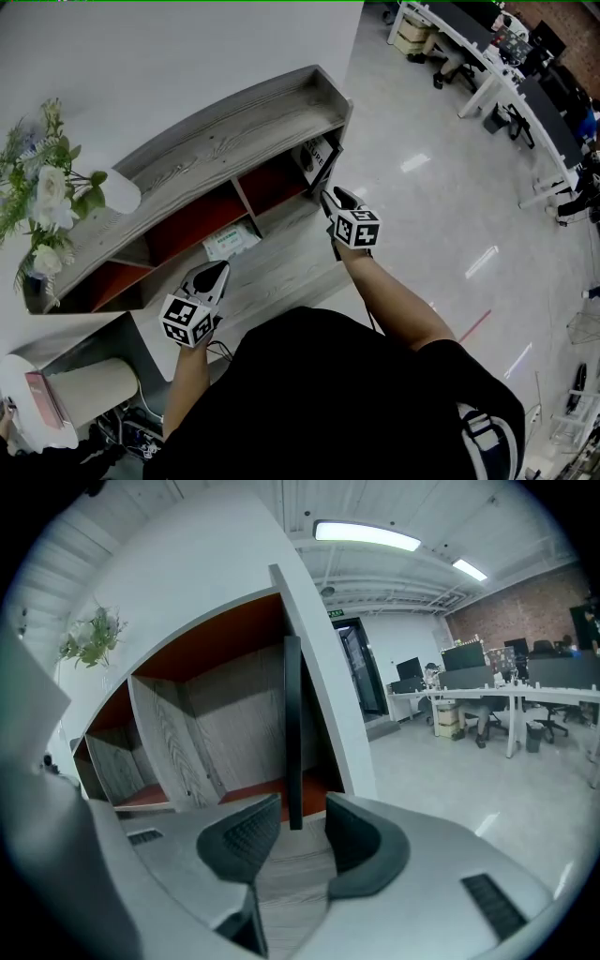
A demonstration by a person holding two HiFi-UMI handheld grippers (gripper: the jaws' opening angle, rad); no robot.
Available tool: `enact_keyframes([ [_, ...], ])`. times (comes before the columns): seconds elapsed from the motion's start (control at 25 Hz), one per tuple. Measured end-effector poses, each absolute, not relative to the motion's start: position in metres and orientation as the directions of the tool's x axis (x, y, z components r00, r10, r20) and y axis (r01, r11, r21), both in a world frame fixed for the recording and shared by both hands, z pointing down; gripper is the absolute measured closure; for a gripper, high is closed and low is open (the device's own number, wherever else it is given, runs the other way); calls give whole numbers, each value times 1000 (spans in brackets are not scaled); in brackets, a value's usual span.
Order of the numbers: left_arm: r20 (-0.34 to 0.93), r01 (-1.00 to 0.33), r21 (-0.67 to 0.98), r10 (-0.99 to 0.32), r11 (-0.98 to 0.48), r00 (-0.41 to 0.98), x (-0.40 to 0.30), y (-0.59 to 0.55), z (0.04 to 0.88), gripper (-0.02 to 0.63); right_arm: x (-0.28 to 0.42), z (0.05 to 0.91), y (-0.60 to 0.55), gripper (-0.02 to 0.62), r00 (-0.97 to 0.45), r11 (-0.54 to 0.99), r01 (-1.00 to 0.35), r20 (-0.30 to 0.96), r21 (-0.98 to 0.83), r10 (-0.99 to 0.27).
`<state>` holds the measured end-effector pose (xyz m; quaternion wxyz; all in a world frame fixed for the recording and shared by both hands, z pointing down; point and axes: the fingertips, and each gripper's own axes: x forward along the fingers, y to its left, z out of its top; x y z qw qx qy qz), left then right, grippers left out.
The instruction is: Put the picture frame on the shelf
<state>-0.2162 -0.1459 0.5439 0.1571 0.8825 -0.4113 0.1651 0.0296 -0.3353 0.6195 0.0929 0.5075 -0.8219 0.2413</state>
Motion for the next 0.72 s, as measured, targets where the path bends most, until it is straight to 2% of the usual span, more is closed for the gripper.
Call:
enact_keyframes([
  [0.28, 415, -782, 139, -681, -608, 603, -206, -134, 542, 586, 33, 607, -320, 496, -488, 414, -872, 379, -262, -786],
  [0.72, 408, -792, 131, -695, -597, 592, -190, -115, 537, 586, 39, 599, -296, 558, -541, 475, -841, 355, -259, -763],
])
